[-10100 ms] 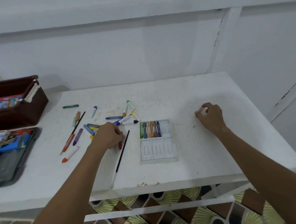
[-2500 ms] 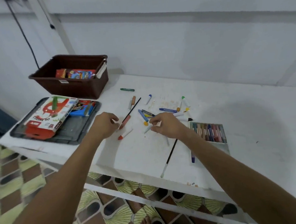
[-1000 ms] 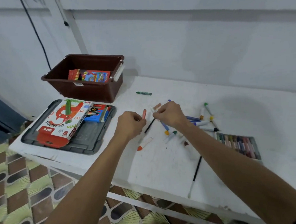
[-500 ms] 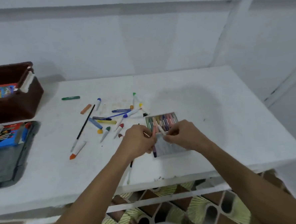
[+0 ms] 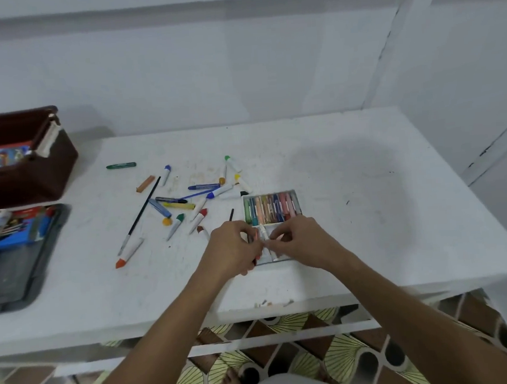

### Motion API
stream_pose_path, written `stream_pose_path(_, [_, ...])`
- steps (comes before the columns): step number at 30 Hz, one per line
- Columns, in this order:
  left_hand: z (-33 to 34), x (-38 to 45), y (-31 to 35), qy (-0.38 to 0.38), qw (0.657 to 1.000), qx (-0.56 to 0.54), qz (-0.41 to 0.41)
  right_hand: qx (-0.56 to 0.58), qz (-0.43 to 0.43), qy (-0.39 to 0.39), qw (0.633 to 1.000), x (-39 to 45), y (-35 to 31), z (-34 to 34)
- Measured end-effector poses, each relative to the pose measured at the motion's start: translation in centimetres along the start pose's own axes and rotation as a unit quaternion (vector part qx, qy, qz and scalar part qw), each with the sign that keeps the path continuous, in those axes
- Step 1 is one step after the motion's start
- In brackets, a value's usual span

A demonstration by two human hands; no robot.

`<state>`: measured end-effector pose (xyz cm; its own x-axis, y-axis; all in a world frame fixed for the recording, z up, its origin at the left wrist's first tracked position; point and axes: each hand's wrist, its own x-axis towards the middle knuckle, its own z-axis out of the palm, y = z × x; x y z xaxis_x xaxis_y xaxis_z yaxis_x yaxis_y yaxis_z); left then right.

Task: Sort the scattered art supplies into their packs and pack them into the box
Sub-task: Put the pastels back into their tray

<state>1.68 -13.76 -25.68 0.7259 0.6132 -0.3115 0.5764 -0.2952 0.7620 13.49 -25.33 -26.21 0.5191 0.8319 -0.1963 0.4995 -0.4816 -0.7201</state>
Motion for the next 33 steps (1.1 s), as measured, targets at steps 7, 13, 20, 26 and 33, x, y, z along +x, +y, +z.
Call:
stream_pose_path(7, [-0.7, 0.5, -1.2, 0.005, 0.995, 0.09, 0.034, -0.007, -0.016, -0.052, 0.999, 0.6, 0.0, -0.1])
stream_pose_path(13, [-1.2, 0.7, -1.3, -0.02, 0.991, 0.112, 0.076, -0.018, -0.041, -0.023, 0.999, 0.8, 0.2, 0.3])
stream_pose_path(20, [-1.4, 1.3, -1.6, -0.027, 0.979, 0.162, 0.122, -0.077, -0.066, -0.024, 0.995, 0.8, 0.6, 0.2])
stream_pose_path(26, [-1.7, 1.9, -1.4, -0.047, 0.952, 0.256, 0.163, -0.09, -0.069, -0.034, 0.993, 0.7, 0.4, 0.1])
stream_pose_path(33, [-0.7, 2.4, -0.6, -0.037, 0.921, 0.364, 0.136, -0.098, -0.061, -0.034, 0.993, 0.8, 0.7, 0.1])
